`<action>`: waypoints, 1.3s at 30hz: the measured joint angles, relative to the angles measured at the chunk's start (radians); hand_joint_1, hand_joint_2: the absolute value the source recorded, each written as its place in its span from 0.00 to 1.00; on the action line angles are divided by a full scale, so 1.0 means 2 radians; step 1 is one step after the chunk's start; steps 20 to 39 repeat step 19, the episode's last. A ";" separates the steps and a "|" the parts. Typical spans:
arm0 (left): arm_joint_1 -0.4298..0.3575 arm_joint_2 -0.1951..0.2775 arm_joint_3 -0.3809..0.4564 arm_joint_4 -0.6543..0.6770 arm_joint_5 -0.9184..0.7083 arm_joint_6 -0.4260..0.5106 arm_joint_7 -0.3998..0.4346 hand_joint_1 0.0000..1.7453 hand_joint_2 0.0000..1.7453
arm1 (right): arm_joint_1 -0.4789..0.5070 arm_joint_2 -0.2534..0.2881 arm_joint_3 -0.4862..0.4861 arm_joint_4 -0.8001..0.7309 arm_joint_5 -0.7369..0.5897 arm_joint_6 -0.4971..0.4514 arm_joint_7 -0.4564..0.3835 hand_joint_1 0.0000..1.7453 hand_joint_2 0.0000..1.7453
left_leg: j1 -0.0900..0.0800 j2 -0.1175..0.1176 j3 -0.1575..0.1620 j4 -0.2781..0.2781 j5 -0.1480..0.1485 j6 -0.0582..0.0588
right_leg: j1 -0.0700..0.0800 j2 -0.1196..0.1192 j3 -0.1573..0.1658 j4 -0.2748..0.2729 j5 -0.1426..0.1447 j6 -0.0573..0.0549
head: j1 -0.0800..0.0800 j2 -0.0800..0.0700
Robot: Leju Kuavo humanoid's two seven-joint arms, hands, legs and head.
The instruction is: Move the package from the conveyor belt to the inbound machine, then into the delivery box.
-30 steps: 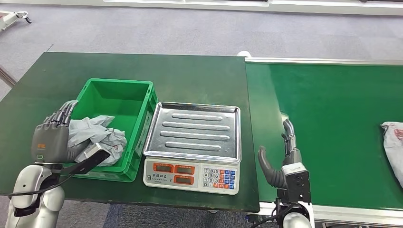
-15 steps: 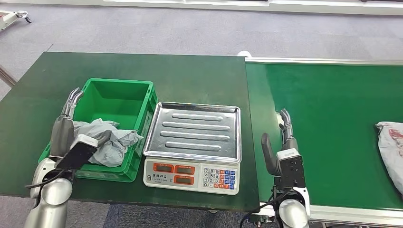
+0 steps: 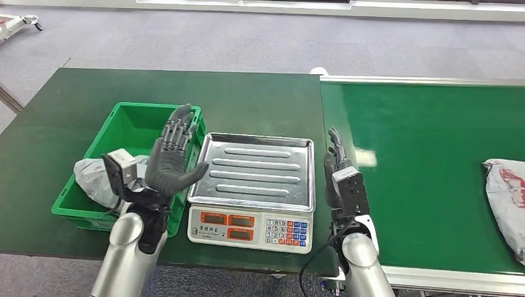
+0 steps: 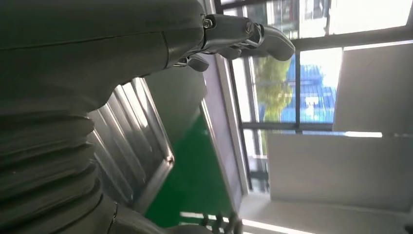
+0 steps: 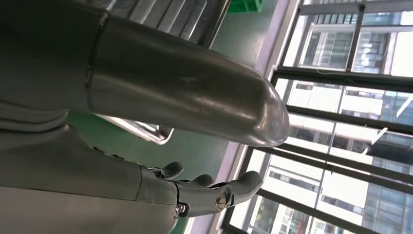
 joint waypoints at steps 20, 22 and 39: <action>-0.025 -0.056 -0.029 0.126 -0.011 0.121 -0.017 0.00 0.33 | -0.051 0.009 0.033 0.117 -0.082 0.034 -0.021 0.00 0.00 | 0.000 0.000 0.000 0.000 0.000 0.000 | 0.000 0.000 0.000 0.000 0.000 0.000 | 0.000 0.000; -0.025 -0.056 -0.029 0.126 -0.011 0.121 -0.017 0.00 0.33 | -0.051 0.009 0.033 0.117 -0.082 0.034 -0.021 0.00 0.00 | 0.000 0.000 0.000 0.000 0.000 0.000 | 0.000 0.000 0.000 0.000 0.000 0.000 | 0.000 0.000; -0.025 -0.056 -0.029 0.126 -0.011 0.121 -0.017 0.00 0.33 | -0.051 0.009 0.033 0.117 -0.082 0.034 -0.021 0.00 0.00 | 0.000 0.000 0.000 0.000 0.000 0.000 | 0.000 0.000 0.000 0.000 0.000 0.000 | 0.000 0.000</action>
